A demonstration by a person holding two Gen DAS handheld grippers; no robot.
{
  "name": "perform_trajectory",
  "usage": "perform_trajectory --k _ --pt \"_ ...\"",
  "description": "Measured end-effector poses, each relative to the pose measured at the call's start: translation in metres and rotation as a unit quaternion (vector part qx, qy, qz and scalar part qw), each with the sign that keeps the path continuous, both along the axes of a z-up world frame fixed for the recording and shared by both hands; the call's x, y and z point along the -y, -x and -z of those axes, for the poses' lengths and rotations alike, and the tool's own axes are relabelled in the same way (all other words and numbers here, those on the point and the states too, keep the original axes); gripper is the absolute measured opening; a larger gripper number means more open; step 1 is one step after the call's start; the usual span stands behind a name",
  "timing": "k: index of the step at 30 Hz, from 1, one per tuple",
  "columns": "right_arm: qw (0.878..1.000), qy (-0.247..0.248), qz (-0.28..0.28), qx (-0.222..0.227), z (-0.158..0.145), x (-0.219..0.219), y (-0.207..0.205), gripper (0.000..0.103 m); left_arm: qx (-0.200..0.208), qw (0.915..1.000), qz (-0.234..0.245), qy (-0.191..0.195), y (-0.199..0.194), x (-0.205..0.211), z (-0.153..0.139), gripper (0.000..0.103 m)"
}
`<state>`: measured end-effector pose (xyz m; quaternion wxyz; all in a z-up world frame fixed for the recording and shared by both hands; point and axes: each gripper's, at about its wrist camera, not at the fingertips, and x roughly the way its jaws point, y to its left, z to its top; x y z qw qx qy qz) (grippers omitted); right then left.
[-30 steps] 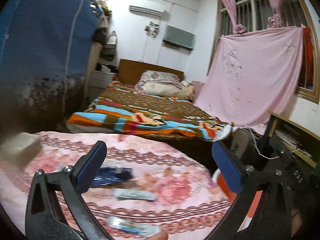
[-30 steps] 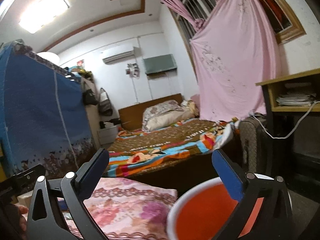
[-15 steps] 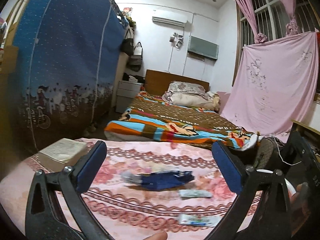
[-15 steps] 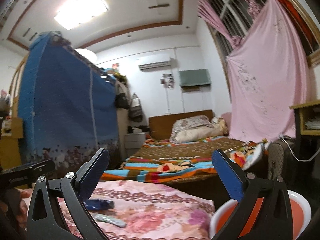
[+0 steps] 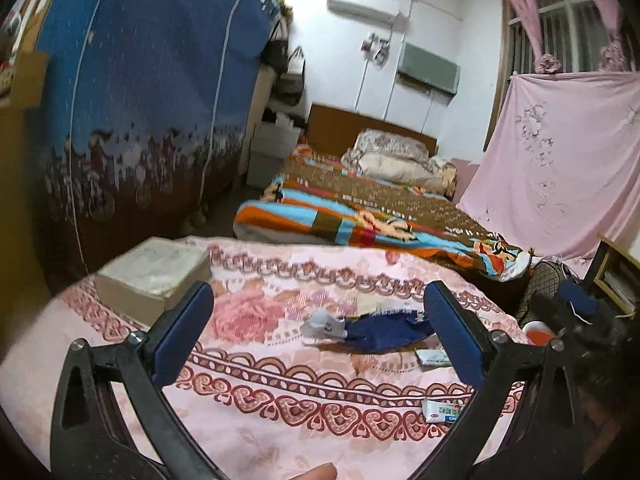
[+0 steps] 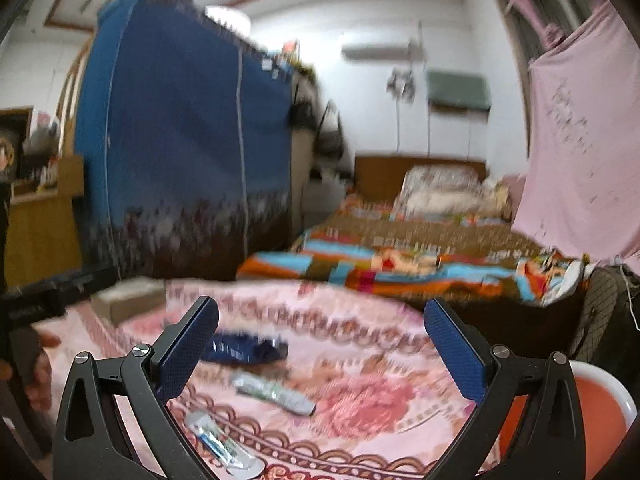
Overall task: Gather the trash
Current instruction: 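Move both open tools back over the blue wrapper and tubes on the bed, then grasp the blue wrapper with the left tool while the right tool grasps the white tube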
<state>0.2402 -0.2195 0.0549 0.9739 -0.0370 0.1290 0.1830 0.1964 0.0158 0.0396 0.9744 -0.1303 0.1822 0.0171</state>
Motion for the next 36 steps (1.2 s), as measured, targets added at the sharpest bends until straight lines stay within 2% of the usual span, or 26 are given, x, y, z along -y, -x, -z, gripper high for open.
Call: perform_trajectory --k 5,8,10,13,15,17,20,22,24,27,36 --pt "0.996 0.033 -0.026 -0.084 0.018 -0.016 -0.026 0.103 -0.058 0.9979 0.014 0.023 -0.024 -0.004 0.013 0.09" --pt "0.99 0.057 -0.033 -0.127 0.031 -0.025 -0.038 0.103 -0.088 0.9951 0.022 0.039 -0.036 -0.007 0.023 0.083" --pt "0.985 0.067 -0.043 -0.151 0.037 -0.029 -0.043 0.102 -0.102 0.9932 0.028 0.048 -0.044 -0.008 0.028 0.075" --pt "0.977 0.08 -0.059 -0.189 0.047 -0.035 -0.052 0.094 -0.128 0.9887 0.042 0.065 -0.057 -0.011 0.037 0.063" --pt "0.97 0.085 -0.073 -0.214 0.054 -0.038 -0.057 0.085 -0.148 0.9847 0.05 0.077 -0.066 -0.011 0.043 0.057" --pt "0.965 0.09 -0.084 -0.231 0.059 -0.041 -0.059 0.082 -0.16 0.9814 0.056 0.089 -0.072 -0.011 0.048 0.053" --pt "0.959 0.102 -0.099 -0.245 0.064 -0.047 -0.059 0.077 -0.174 0.9773 0.066 0.101 -0.079 -0.01 0.053 0.042" --pt "0.957 0.111 -0.102 -0.249 0.066 -0.051 -0.058 0.071 -0.181 0.9757 0.072 0.1 -0.082 -0.007 0.055 0.03" --pt "0.956 0.114 -0.104 -0.25 0.066 -0.052 -0.057 0.062 -0.185 0.9749 0.075 0.1 -0.082 -0.007 0.056 0.025" --pt "0.956 0.107 -0.106 -0.252 0.065 -0.05 -0.059 0.05 -0.18 0.9755 0.076 0.1 -0.08 -0.008 0.054 0.023" --pt "0.956 0.096 -0.111 -0.255 0.063 -0.048 -0.061 0.033 -0.178 0.9781 0.058 0.091 -0.065 -0.011 0.05 0.021"
